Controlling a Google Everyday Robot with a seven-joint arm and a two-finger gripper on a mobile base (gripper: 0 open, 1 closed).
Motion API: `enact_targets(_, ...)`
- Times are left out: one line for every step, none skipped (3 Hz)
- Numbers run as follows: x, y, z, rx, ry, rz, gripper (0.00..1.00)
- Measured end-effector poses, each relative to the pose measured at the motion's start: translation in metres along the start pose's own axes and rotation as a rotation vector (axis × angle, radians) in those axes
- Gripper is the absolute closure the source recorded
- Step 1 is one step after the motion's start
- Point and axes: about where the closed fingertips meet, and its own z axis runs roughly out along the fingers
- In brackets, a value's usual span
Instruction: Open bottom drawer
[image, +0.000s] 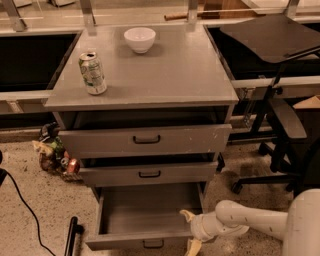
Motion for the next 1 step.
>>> enact_targets(-0.0283,0.0132,-0.0378,0.042,-0.012,-0.080,0.00)
